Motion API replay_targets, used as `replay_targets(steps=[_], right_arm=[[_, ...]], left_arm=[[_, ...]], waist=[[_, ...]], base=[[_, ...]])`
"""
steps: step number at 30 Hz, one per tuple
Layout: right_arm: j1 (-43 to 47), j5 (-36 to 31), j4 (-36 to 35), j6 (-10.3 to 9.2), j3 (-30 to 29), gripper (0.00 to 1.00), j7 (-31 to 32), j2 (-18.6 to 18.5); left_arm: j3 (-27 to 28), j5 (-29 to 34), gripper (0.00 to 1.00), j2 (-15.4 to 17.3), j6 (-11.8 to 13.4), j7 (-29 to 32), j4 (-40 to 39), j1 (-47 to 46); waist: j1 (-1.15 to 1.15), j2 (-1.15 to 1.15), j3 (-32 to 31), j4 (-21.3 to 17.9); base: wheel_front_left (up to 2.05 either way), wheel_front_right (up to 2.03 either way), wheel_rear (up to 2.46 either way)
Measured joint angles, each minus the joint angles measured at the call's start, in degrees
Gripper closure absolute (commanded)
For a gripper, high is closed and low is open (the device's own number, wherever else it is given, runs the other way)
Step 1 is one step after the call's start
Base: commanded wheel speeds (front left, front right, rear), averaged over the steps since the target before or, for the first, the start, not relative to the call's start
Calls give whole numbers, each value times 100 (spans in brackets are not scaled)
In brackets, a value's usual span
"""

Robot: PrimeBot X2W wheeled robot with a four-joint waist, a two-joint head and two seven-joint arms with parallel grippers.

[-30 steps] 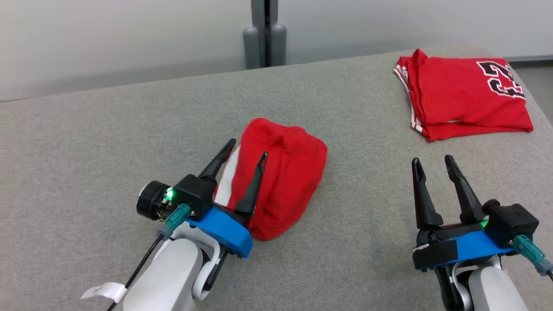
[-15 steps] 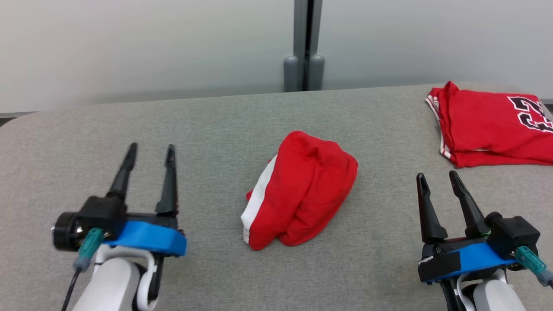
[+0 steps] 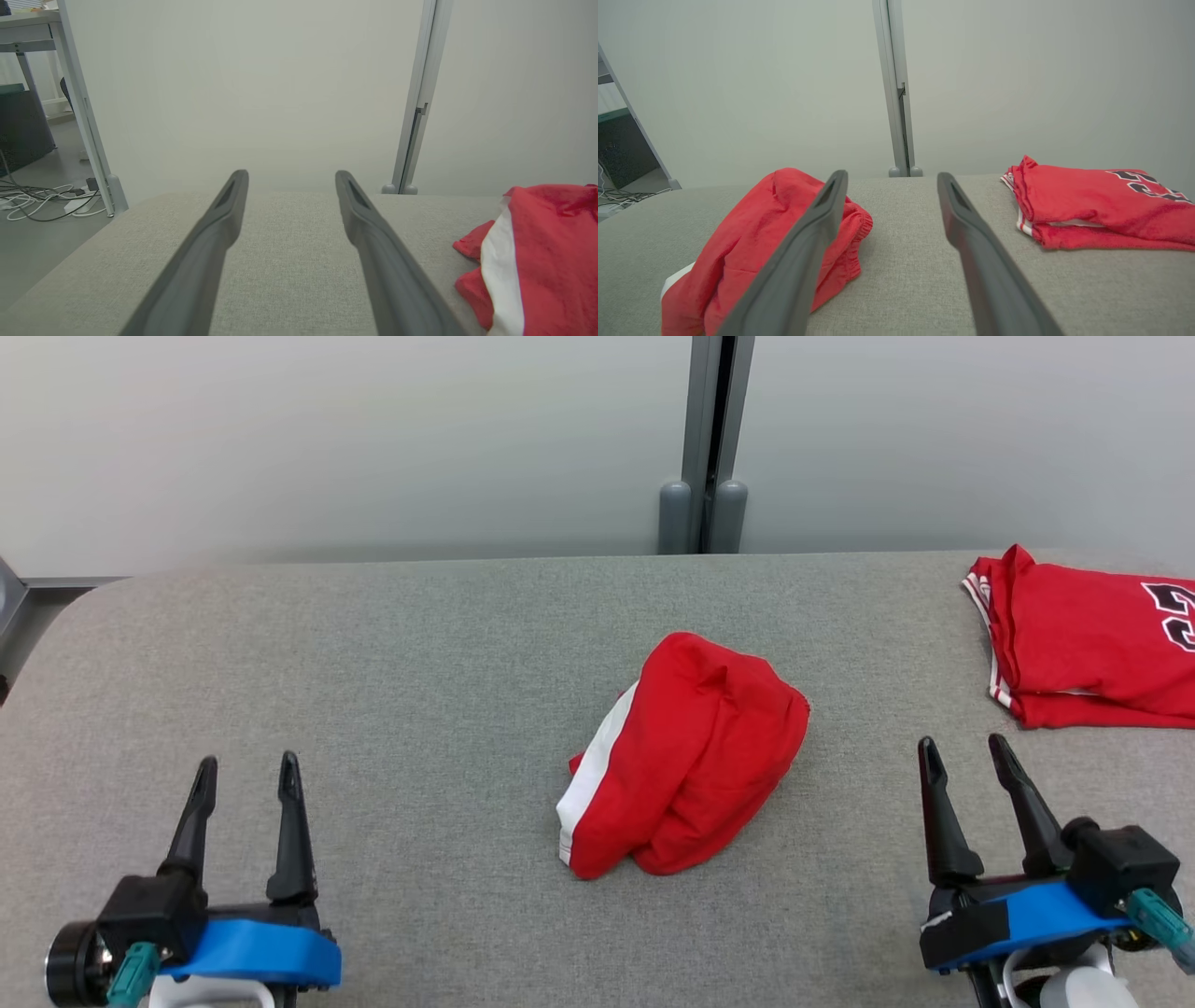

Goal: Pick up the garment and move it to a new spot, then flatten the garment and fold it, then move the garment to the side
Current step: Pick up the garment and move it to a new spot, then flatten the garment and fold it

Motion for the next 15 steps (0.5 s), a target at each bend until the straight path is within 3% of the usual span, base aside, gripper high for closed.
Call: replay_targets(steps=[15], right_arm=[[171, -11, 105, 0, -90, 0, 126, 0]], left_arm=[[450, 312, 0, -423, -378, 0, 376, 296]], waist=[[0, 0, -112, 26]], base=[[0, 0, 0]])
